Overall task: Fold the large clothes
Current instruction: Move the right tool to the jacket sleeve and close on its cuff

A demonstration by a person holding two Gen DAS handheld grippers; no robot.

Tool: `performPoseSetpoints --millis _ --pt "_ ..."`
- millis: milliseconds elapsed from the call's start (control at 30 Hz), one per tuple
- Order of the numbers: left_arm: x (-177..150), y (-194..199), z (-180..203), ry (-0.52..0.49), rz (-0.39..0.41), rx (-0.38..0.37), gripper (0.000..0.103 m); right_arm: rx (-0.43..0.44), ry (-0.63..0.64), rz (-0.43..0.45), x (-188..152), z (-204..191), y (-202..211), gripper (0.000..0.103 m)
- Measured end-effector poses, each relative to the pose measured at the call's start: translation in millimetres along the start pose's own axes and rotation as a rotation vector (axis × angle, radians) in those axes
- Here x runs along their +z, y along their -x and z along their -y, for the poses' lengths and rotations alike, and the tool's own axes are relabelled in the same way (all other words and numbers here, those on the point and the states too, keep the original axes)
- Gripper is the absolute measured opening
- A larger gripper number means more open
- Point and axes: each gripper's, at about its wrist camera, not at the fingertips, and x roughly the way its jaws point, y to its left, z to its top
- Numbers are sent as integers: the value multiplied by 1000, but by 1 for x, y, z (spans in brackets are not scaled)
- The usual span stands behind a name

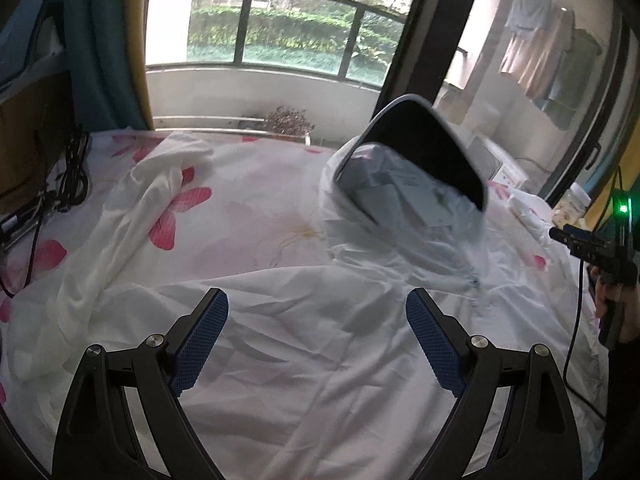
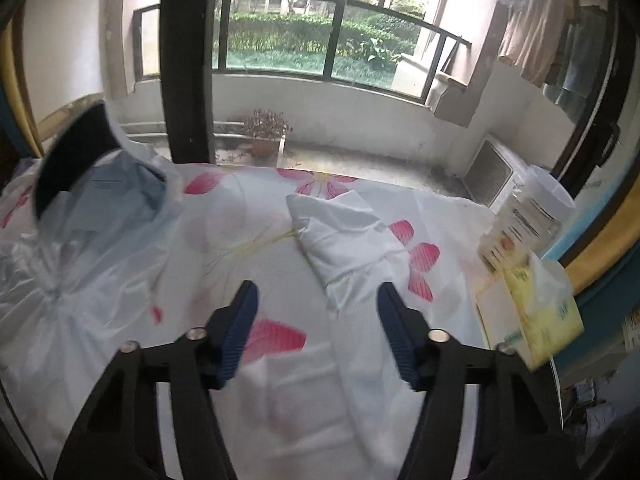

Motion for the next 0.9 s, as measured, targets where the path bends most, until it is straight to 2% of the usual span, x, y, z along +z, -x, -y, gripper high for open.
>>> performPoseSetpoints --millis 200,267,367,500,633,700,733,900 --pt "0 -15 -13 45 -12 66 92 38 -6 -58 12 5 -30 52" --pt "0 -16 -18 68 -13 83 92 42 -9 -78 13 7 -39 48" --pt "0 -18 -23 75 -15 95 92 36 -8 -112 11 4 -51 47" --pt "-1 -20 -26 85 -17 101 92 40 -19 -105 11 7 -51 46" --pt "-3 -21 -29 98 -15 97 92 66 -15 -88 11 6 -51 26" --pt "-4 -19 -29 103 -15 91 92 68 4 -82 12 4 -51 14" --pt "-4 -15 -29 99 -9 90 92 59 9 -85 14 3 -52 4" --pt "-3 -1 -30 99 19 98 92 48 -10 -82 20 9 -54 1"
